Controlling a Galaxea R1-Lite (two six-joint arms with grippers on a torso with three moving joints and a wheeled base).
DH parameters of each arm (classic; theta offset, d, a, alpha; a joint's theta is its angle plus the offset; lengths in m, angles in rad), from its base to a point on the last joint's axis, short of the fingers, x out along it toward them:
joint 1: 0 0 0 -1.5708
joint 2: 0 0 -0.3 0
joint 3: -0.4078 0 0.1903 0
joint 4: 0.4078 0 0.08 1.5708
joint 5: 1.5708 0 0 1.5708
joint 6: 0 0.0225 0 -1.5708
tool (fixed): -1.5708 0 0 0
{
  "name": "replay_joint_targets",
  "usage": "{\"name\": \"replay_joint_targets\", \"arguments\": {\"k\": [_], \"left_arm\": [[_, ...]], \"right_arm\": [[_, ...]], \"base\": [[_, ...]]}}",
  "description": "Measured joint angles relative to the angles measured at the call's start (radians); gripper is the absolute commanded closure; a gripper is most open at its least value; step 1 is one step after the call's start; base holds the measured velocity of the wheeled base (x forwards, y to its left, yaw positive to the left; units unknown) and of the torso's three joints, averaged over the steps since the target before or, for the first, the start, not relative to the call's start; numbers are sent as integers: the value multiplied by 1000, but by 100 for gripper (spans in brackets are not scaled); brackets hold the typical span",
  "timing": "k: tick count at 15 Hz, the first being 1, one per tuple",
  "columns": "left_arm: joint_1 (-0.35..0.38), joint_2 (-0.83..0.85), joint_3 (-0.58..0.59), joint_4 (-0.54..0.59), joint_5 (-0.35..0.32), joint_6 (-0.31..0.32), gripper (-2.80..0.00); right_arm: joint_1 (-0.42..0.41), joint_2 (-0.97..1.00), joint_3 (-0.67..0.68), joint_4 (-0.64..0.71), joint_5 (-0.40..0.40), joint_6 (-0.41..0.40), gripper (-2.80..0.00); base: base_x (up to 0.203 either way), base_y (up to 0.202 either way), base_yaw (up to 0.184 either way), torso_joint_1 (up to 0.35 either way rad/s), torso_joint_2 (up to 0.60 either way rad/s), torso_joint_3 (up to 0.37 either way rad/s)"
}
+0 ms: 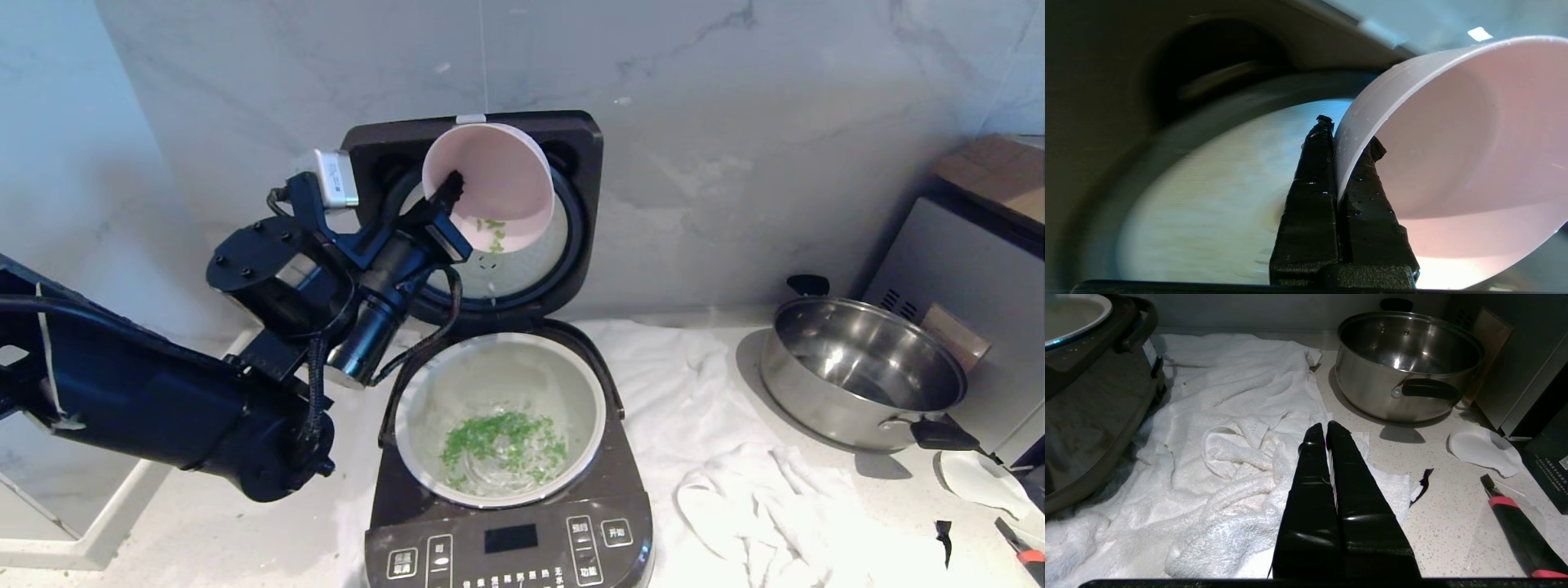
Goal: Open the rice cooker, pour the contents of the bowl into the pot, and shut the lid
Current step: Pour the water from the bowl into the rice cooker
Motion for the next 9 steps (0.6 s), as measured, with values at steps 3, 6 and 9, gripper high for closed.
{"name": "replay_joint_targets", "arguments": {"k": [3,6,9], "left_arm": [[21,19,-29,3,-1,38,0],[29,13,-19,0,-1,36,0],[24,4,3,3,1,31,0]], "right_arm": [[0,0,0,0,-1,0,0],[0,0,0,0,0,0,0],[0,0,0,0,0,0,0]], "base": [[0,0,0,0,0,0],[0,0,0,0,0,0],[0,0,0,0,0,0]]}}
